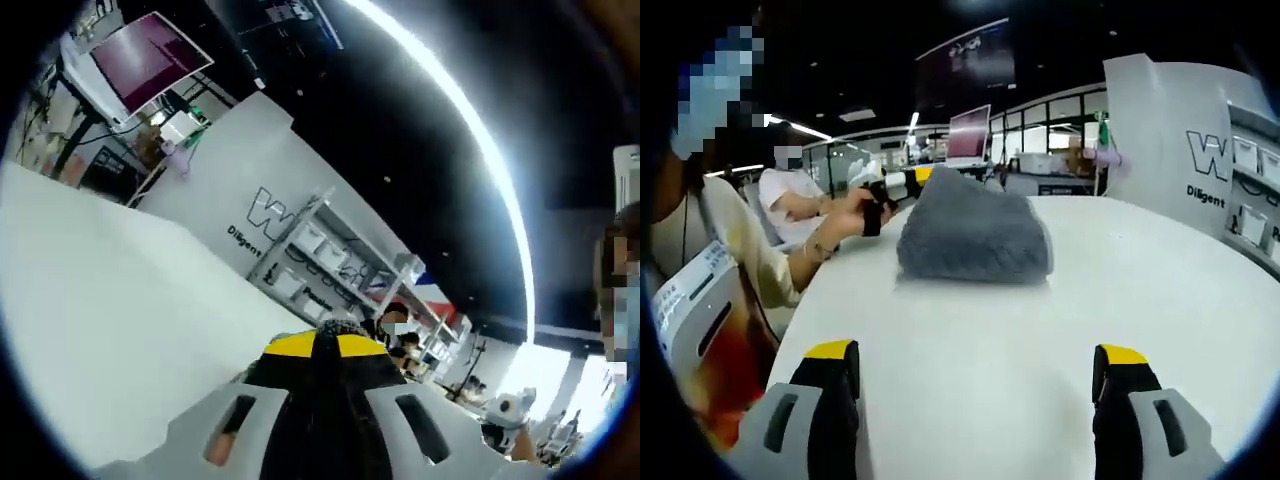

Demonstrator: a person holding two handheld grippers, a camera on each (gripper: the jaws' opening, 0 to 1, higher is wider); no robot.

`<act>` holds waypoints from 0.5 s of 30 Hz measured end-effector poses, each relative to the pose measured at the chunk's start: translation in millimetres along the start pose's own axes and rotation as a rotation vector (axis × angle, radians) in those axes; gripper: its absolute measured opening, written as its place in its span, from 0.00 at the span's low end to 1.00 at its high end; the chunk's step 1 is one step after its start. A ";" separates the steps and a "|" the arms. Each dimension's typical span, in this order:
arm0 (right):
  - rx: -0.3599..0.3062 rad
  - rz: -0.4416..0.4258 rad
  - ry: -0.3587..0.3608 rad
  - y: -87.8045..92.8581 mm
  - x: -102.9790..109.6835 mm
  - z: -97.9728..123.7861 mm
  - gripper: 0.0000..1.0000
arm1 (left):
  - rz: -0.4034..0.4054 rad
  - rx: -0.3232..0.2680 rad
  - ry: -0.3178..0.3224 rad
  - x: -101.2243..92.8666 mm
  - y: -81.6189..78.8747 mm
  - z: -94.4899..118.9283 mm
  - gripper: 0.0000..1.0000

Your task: Fold the towel on the table until its edges align and the towel forms a compact rectangular stack.

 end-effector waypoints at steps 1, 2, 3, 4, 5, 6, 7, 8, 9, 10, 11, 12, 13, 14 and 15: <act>0.001 0.000 0.000 0.2 0.0 -0.1 0.99 | -0.006 0.007 -0.035 7.8 0.5 1.3 0.04; 0.002 -0.001 -0.001 0.4 0.0 -0.2 0.99 | -0.012 0.014 -0.070 15.7 1.0 2.5 0.04; 0.003 -0.001 -0.001 0.7 0.0 -0.3 0.99 | -0.018 0.021 -0.105 23.5 1.5 3.8 0.04; 0.005 -0.002 -0.002 1.1 0.1 -0.5 0.99 | -0.024 0.025 -0.115 26.1 2.0 4.1 0.04; 0.008 -0.002 -0.003 1.6 0.2 -0.8 0.99 | -0.023 0.035 -0.135 31.3 3.5 5.2 0.04; 0.009 -0.003 -0.003 2.0 0.1 -0.9 0.99 | -0.024 0.039 -0.148 34.5 4.1 6.1 0.05; 0.010 -0.003 -0.003 2.4 0.0 -1.0 0.99 | -0.024 0.043 -0.161 37.7 4.8 7.0 0.05; 0.011 -0.004 -0.003 2.8 -0.2 -1.2 0.99 | -0.024 0.047 -0.174 41.0 5.5 7.9 0.05; 0.013 -0.004 -0.003 3.2 -0.3 -1.3 0.99 | -0.025 0.051 -0.187 44.2 6.2 8.9 0.05; 0.014 -0.006 -0.003 3.7 -0.5 -1.4 0.98 | -0.026 0.054 -0.201 47.4 6.4 9.8 0.06; 0.016 -0.007 -0.003 4.2 -0.6 -1.5 0.98 | -0.031 0.057 -0.215 50.8 6.5 10.8 0.06; 0.017 -0.008 -0.004 4.6 -0.6 -1.6 0.98 | -0.035 0.060 -0.227 53.3 6.7 11.9 0.07; 0.018 -0.010 -0.005 5.0 -0.5 -1.8 0.98 | -0.039 0.063 -0.239 55.8 7.0 13.0 0.08; 0.019 -0.011 -0.005 5.3 -0.5 -1.9 0.98 | -0.043 0.066 -0.251 58.3 7.3 14.1 0.08; 0.020 -0.012 -0.006 5.7 -0.4 -2.0 0.98 | -0.048 0.068 -0.263 60.9 7.5 15.2 0.09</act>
Point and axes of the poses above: the point that each gripper's makers call its tool centre point, and the gripper's own axes: z roughly backward along the fingers, x roughly to its left, y roughly out of its underside, the point moved 1 cm from there along z, roughly backward along the fingers, and after that the axes turned 10 degrees about -x, right-handed, at the moved point
